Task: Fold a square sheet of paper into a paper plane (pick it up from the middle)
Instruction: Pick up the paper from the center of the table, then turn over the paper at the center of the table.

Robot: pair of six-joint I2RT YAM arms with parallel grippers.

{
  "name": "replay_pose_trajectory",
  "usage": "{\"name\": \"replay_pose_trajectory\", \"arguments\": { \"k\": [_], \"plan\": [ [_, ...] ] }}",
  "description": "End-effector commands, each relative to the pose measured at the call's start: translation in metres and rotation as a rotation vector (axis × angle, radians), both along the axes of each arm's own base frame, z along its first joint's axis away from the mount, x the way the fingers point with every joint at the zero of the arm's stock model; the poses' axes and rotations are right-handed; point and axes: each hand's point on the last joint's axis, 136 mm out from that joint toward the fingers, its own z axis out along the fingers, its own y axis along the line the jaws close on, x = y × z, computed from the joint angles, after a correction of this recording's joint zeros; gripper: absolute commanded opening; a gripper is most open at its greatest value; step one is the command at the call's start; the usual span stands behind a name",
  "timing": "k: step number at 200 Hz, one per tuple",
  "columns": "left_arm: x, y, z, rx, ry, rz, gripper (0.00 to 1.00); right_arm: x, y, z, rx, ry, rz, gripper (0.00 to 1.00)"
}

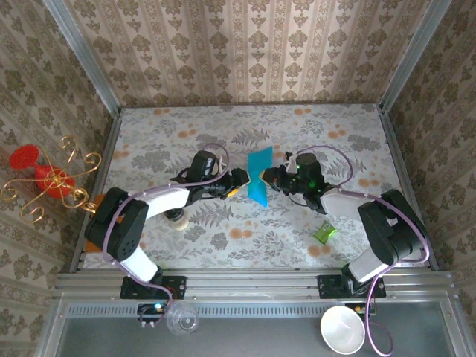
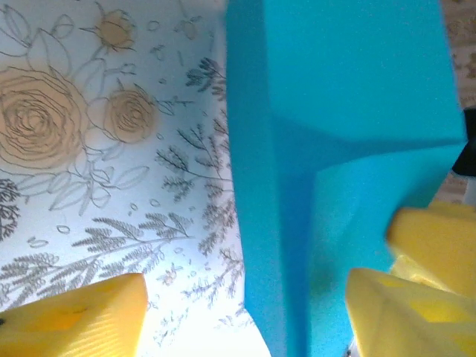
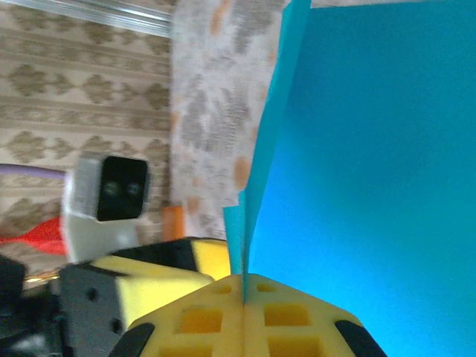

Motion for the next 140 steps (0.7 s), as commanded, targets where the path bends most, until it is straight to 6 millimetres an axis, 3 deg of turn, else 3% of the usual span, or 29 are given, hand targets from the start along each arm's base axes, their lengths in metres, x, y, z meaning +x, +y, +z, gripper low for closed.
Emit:
{"name": "replay_pose_trajectory", "arguments": {
  "k": [1, 25, 61, 140],
  "plan": [
    [-0.007, -0.010, 0.029, -0.090, -0.048, -0.041, 0.79, -0.005, 0.008, 0.031, 0.105, -0.067, 0.049, 0.07],
    [-0.013, -0.019, 0.048, -0.132, -0.074, -0.079, 0.79, -0.005, 0.012, 0.043, 0.160, -0.080, 0.065, 0.07],
    [-0.011, -0.022, 0.066, -0.188, -0.104, -0.080, 0.75, -0.006, 0.013, 0.045, 0.181, -0.075, 0.070, 0.09],
    [-0.010, -0.022, 0.074, -0.248, -0.108, -0.093, 0.43, -0.009, 0.005, 0.037, 0.182, -0.048, 0.055, 0.11]
  ]
}}
